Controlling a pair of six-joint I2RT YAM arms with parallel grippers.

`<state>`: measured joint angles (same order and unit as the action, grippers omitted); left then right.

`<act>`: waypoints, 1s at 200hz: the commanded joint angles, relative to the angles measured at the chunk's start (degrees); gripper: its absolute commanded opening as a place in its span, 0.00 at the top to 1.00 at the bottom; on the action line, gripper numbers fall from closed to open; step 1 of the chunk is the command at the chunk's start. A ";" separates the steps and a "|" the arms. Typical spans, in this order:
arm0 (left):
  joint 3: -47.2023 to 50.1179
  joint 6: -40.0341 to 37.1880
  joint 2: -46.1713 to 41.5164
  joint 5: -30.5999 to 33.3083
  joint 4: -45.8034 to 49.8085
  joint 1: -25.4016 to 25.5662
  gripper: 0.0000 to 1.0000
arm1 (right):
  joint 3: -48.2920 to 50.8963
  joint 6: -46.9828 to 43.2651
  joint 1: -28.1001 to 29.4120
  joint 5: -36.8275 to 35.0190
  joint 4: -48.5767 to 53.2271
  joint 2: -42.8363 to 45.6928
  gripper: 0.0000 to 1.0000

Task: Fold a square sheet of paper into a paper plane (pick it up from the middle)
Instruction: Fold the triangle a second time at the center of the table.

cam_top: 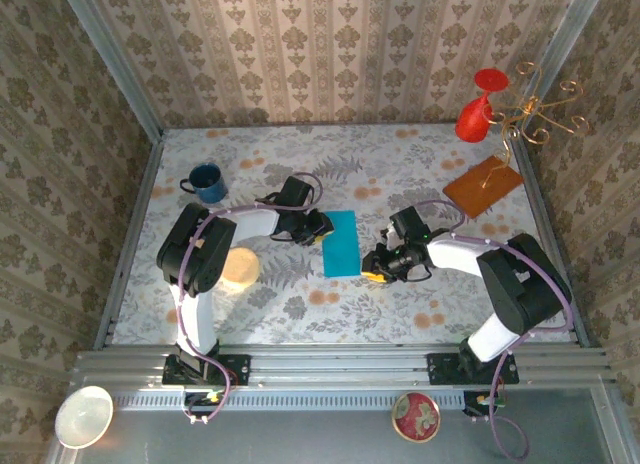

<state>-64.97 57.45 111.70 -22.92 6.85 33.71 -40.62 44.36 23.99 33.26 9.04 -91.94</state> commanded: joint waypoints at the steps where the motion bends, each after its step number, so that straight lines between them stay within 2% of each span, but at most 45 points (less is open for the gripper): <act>1: 2.37 0.12 4.26 3.14 9.23 -0.10 0.69 | 0.62 0.63 0.44 0.03 -2.35 -1.09 0.71; 93: 0.03 -0.79 6.48 2.52 10.07 0.30 0.70 | 0.92 1.28 0.59 2.79 -8.04 -5.06 0.73; 150: -0.71 -1.97 7.63 2.00 9.80 0.21 0.71 | 3.51 5.01 -1.46 4.74 -16.41 -4.16 0.74; 200: -0.42 -2.87 7.24 1.65 8.55 0.13 0.71 | 3.52 6.60 -1.75 3.81 -17.99 -4.36 0.76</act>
<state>-68.40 56.29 114.17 -25.10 8.88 33.67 -37.74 49.15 22.50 36.93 -6.50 -95.66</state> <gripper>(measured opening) 0.294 0.257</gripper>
